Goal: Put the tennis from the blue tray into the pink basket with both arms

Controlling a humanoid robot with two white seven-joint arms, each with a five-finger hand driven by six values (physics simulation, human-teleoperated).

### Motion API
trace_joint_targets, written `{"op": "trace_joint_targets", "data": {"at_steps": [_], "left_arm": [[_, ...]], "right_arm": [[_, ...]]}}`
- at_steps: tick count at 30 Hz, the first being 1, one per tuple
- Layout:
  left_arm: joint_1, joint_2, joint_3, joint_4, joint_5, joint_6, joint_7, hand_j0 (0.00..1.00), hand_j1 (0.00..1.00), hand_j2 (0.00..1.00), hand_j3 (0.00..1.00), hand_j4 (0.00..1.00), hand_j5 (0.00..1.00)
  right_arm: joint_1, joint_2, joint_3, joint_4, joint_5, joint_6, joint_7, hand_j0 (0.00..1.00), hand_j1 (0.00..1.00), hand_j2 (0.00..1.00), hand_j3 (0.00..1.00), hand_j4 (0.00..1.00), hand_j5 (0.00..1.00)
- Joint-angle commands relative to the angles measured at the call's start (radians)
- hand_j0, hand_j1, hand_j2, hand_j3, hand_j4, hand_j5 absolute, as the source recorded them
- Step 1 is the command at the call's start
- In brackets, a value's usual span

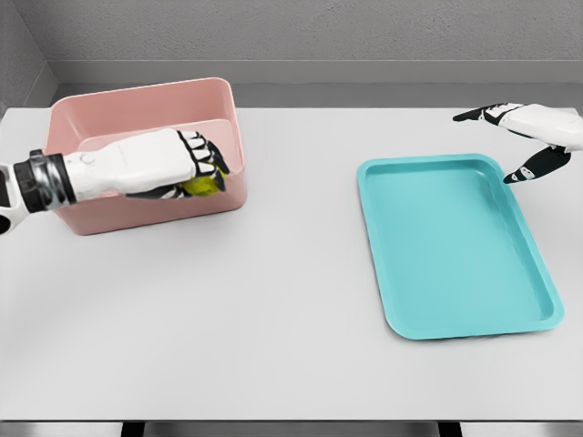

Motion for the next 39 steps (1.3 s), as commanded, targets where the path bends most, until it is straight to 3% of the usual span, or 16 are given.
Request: {"op": "trace_joint_targets", "data": {"at_steps": [1,6,16,17,25,26,29,30,33,37,39], "left_arm": [[0.000,0.001,0.025,0.037,0.008,0.001,0.001,0.58,0.58,0.58,0.58,0.58,0.58],[-0.021,-0.010,0.036,0.106,0.007,0.001,0.001,0.58,0.58,0.58,0.58,0.58,0.58],[-0.071,-0.104,0.056,0.350,-0.007,0.001,0.004,0.59,0.59,0.59,0.59,0.59,0.59],[-0.078,-0.113,0.057,0.373,-0.008,0.001,0.014,1.00,1.00,1.00,1.00,1.00,1.00],[-0.035,-0.093,0.114,0.291,0.005,0.001,0.038,1.00,1.00,1.00,1.00,1.00,1.00],[0.012,-0.044,0.117,0.174,0.013,0.001,0.070,1.00,1.00,1.00,1.00,1.00,1.00],[0.071,0.102,0.143,0.005,0.140,0.001,0.112,1.00,1.00,1.00,1.00,1.00,1.00],[0.097,0.114,0.165,-0.038,0.145,0.001,0.110,1.00,1.00,1.00,1.00,1.00,1.00],[0.166,0.165,0.217,-0.058,0.147,0.001,0.112,1.00,1.00,1.00,1.00,1.00,1.00],[0.175,0.163,0.211,-0.056,0.147,0.001,0.109,1.00,1.00,1.00,1.00,1.00,1.00],[0.207,0.163,0.215,-0.056,0.147,0.001,0.109,1.00,1.00,1.00,1.00,1.00,1.00]], "right_arm": [[0.000,0.000,-0.001,0.000,-0.007,0.003,0.000,1.00,1.00,1.00,1.00,1.00,1.00],[0.000,-0.002,-0.001,0.000,-0.007,0.003,0.000,1.00,1.00,1.00,1.00,1.00,1.00],[0.000,0.000,-0.001,0.000,-0.007,0.003,0.000,1.00,1.00,1.00,1.00,1.00,1.00],[0.000,0.000,-0.001,0.000,-0.007,0.003,0.000,1.00,1.00,1.00,1.00,1.00,1.00],[0.000,-0.002,-0.001,-0.002,-0.007,0.003,-0.004,1.00,1.00,1.00,1.00,1.00,1.00],[0.000,-0.002,-0.001,-0.003,-0.007,0.003,-0.004,1.00,1.00,1.00,1.00,1.00,1.00],[0.000,-0.002,-0.001,-0.003,-0.007,0.003,-0.004,1.00,1.00,1.00,1.00,1.00,1.00],[0.000,-0.002,-0.001,-0.003,-0.007,0.003,-0.004,1.00,1.00,1.00,1.00,1.00,1.00],[0.000,-0.002,-0.001,-0.005,-0.007,0.003,-0.004,1.00,1.00,1.00,1.00,1.00,1.00],[0.000,-0.002,-0.001,-0.005,-0.007,0.003,-0.004,1.00,1.00,1.00,1.00,1.00,1.00],[0.000,-0.002,-0.001,-0.006,-0.007,0.003,-0.004,1.00,1.00,1.00,1.00,1.00,1.00]]}}
